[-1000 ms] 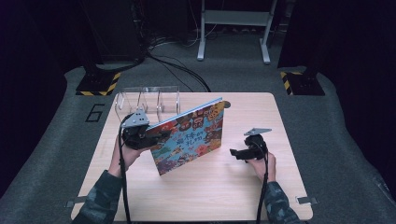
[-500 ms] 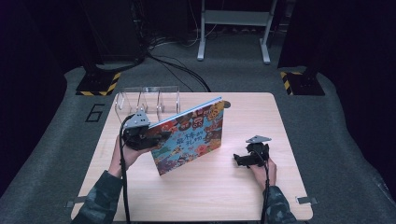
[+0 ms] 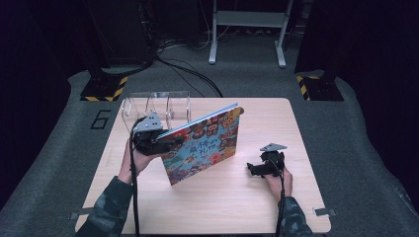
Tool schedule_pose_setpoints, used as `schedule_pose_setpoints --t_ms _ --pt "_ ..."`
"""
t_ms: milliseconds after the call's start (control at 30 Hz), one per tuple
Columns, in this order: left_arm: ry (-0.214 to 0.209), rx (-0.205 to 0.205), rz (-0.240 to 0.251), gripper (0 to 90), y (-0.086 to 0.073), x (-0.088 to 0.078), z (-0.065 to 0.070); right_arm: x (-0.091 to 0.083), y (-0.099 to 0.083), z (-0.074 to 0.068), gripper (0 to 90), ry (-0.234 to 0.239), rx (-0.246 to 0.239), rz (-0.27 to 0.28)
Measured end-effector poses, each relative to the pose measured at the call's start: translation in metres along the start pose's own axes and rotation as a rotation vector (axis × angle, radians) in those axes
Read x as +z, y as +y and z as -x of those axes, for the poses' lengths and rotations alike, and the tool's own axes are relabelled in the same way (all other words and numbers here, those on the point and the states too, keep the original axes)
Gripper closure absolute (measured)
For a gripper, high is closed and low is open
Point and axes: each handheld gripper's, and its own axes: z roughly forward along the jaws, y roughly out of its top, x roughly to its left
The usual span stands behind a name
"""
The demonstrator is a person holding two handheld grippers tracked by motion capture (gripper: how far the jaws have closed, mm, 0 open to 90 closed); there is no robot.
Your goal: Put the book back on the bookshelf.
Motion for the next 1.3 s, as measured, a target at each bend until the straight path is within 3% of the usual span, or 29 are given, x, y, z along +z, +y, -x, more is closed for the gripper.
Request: schedule_pose_setpoints --t_ms 233,400,800,1300 --pt "-0.058 -0.064 -0.042 79.9 0.004 0.001 -0.005 0.0 0.0 0.0 1.5 0.005 0.005 0.001" --pt "-0.063 -0.07 -0.044 80.8 0.005 0.001 -0.004 0.0 0.0 0.0 1.6 0.006 0.004 0.001" --pt "-0.053 -0.091 -0.03 81.0 0.017 0.003 -0.009 0.0 0.001 0.001 1.8 0.009 -0.009 -0.003" --pt "-0.011 -0.118 0.014 80.9 0.032 -0.018 -0.018 0.0 0.001 0.001 2.0 0.01 -0.013 -0.006"
